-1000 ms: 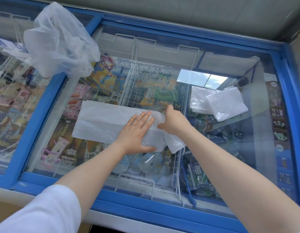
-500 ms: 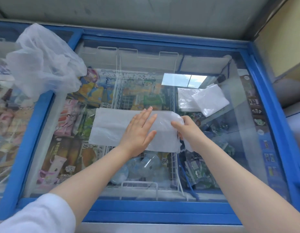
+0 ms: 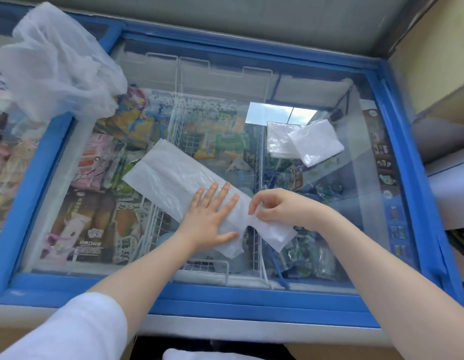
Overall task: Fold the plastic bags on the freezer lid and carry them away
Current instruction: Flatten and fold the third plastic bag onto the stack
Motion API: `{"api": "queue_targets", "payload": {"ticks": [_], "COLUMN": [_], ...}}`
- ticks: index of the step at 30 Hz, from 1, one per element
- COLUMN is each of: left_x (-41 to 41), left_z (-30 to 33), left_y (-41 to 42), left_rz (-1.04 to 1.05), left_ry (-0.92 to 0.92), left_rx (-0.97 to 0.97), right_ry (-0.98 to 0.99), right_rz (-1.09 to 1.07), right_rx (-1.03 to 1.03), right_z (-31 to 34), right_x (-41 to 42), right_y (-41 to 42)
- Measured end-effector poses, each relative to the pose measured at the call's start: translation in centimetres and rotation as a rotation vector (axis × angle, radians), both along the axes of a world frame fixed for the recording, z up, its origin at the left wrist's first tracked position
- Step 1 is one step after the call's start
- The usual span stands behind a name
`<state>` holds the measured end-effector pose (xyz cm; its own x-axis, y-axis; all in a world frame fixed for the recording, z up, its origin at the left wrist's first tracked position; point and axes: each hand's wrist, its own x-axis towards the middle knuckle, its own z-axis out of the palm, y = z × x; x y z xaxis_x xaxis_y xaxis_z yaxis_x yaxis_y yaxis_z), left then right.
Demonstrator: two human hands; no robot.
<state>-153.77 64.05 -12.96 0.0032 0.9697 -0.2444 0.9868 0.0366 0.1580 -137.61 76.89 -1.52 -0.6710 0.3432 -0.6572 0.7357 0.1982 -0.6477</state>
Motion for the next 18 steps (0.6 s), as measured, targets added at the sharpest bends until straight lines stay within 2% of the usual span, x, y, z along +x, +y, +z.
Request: {"api": "queue_targets", "payload": {"ticks": [3,5,6,8,11,15,18], "left_x": [-0.8,-1.6,-2.3,-4.3,-7.4,-10.3,-12.5], "left_z": [0.6,1.2,1.6,2.2,3.2,3.3,3.2], "left_y": [-0.5,-1.6,-2.2,-3.6,-5.5,-6.5,-6.7], "left_rz": [0.000,0.144,0.248,0.433,0.565,0.476,0.443], "left_ry": [-0.119,-0.123,-0.102,-0.045,-0.011,-0.117,-0.240], "left_rx": [0.064,0.214,0.271,0.290,0.107,0.045,0.125], "right_ry": [-0.006,0.023,0.048,0.102,0.188,0.295,0.223], "right_rz": [0.053,0.035,0.062,0.141,0.157,0.092,0.097], "right_rx": [-0.151,-0.292,-0.283,-0.112,0.143,0.266,0.324], "right_z": [1.3,2.1,2.6,3.1,3.0,0.6,-2.4], "right_x": [-2.0,-3.5,-4.3,-6.2,-9.7,-15.4,-18.9], "right_y": [0.8,1.4,1.6,1.9,1.4,0.5,0.0]}}
